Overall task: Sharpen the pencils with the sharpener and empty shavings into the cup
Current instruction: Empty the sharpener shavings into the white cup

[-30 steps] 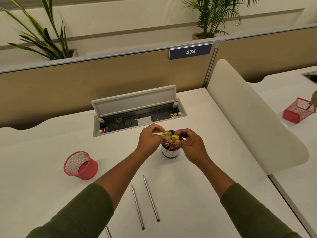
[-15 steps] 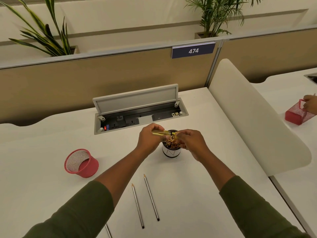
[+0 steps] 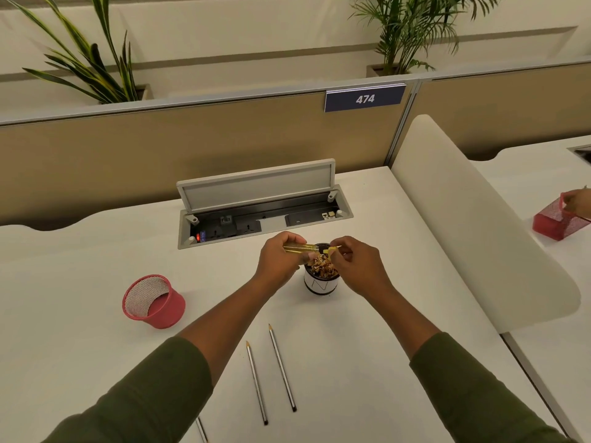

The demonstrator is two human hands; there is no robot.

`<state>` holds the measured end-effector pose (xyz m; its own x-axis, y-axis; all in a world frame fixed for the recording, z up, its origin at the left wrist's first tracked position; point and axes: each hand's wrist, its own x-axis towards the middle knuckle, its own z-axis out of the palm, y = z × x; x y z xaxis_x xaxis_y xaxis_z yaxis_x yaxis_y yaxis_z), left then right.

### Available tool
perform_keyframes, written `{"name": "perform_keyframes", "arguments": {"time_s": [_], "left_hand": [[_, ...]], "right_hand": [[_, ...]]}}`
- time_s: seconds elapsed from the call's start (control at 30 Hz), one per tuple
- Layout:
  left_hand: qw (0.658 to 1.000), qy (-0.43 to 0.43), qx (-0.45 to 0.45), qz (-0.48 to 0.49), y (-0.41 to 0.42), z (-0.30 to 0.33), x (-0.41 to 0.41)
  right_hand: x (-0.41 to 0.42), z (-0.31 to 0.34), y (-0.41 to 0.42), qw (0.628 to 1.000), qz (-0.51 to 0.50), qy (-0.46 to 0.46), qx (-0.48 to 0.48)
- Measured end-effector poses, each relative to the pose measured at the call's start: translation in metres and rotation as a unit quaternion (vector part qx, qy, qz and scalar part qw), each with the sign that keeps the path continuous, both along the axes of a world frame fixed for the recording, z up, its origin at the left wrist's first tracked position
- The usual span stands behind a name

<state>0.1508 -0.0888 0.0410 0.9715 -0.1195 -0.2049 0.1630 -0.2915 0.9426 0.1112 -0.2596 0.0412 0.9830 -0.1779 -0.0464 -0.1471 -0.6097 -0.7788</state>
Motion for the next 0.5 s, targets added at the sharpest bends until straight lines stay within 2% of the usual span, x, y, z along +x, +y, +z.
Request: {"name": "perform_keyframes", "arguments": {"time_s": [0.2,0.5], "left_hand": [[0.993,0.079,-0.075,0.032,0.006,0.002,-0.01],[0.984,0.123,-0.124,0.04,0.025,0.008,-0.044]], "right_hand": [[-0.01,0.003,0.007,0.991,0.009,-0.016,0.133],[-0.033,0.01,0.03,0.99,0.075,-0.034,0.114]]}}
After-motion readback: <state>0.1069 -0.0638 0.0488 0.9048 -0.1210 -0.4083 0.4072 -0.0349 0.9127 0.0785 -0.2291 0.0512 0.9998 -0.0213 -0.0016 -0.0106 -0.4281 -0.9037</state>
